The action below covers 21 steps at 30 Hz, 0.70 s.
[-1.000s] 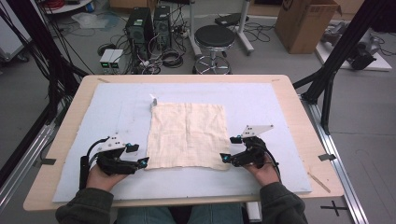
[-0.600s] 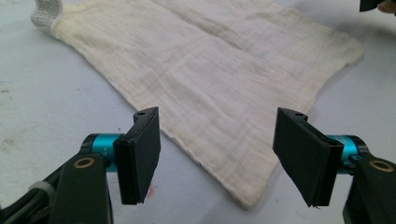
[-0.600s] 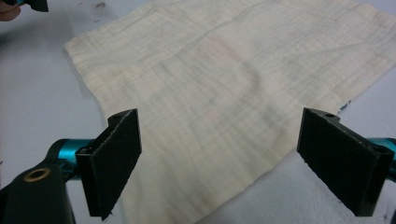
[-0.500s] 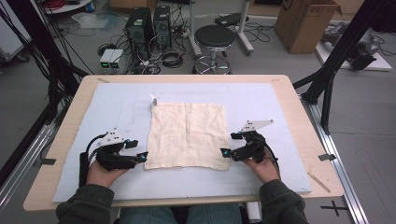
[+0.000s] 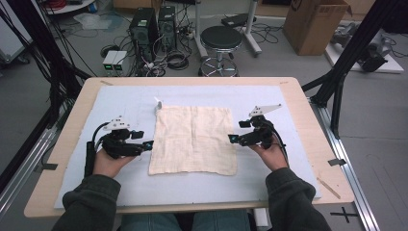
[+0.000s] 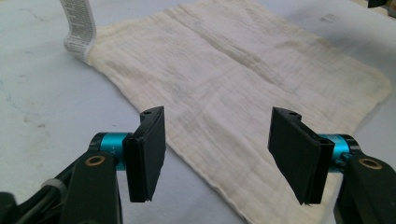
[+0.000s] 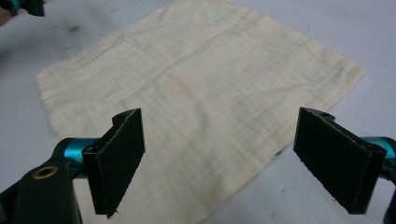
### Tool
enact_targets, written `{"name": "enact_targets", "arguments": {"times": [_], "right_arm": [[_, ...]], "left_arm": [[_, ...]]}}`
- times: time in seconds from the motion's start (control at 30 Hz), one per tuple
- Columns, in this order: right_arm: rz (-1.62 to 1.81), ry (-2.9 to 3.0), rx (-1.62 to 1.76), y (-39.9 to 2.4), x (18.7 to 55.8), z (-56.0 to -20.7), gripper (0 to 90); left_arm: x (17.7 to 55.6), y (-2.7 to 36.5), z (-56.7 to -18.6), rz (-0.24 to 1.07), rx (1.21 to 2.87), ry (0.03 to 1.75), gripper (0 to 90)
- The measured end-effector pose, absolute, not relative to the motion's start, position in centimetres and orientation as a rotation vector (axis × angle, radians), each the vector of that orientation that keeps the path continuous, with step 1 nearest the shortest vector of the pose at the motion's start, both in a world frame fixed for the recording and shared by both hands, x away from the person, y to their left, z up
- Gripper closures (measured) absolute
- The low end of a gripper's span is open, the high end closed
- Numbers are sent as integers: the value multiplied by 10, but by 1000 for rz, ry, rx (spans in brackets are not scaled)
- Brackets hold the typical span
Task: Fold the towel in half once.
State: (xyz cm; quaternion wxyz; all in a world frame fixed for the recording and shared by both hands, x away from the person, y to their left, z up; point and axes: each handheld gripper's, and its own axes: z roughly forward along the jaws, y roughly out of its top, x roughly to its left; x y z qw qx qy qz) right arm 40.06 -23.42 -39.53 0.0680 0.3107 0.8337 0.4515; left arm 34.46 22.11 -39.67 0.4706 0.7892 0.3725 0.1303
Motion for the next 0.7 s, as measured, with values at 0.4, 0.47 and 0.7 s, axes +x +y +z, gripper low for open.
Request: {"name": "enact_targets", "arguments": {"times": [0.4,0.47,0.7], "right_arm": [[1300,2505,992,-230,452,-382,193],[1300,2500,990,-229,461,-379,197],[1303,2479,996,-227,483,-365,243]], "left_arm": [[397,229,-382,351,1873,973,429],[406,230,-381,343,1871,992,433],[435,227,-373,353,1868,1030,459]]}}
